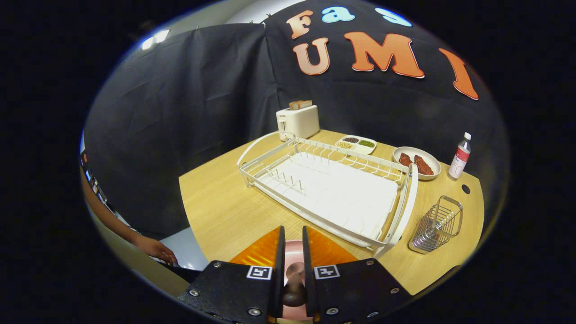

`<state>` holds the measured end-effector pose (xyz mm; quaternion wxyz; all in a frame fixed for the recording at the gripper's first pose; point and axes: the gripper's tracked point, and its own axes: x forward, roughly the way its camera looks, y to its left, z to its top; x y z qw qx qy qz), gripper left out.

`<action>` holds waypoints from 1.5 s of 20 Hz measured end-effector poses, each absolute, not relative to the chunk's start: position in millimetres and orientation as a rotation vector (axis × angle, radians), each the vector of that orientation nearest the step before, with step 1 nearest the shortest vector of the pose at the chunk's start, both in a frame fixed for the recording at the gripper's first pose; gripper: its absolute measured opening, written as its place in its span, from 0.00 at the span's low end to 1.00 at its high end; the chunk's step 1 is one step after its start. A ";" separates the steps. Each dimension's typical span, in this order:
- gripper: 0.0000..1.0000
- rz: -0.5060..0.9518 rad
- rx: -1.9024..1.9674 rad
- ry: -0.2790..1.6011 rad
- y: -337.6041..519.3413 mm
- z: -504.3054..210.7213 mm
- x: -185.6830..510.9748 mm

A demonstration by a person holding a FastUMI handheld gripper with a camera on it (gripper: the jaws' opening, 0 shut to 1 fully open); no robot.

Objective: Take the plate from the dish rack, then take the spoon from the basket and place it into the plate.

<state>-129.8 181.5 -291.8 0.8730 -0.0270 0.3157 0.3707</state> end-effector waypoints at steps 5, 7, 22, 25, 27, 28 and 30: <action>0.38 0.721 -0.074 0.690 166.4 -300.6 -124.8; 0.46 0.708 -0.057 0.689 163.9 -296.8 -122.4; 0.90 0.507 0.118 0.405 124.4 -128.3 -51.6; 0.95 0.443 0.151 0.327 107.1 -89.0 -37.9; 0.96 0.381 0.126 0.254 90.8 -61.1 -26.6; 0.97 0.351 0.118 0.227 83.0 -49.3 -22.2; 0.97 0.289 0.109 0.201 67.2 -31.5 -14.4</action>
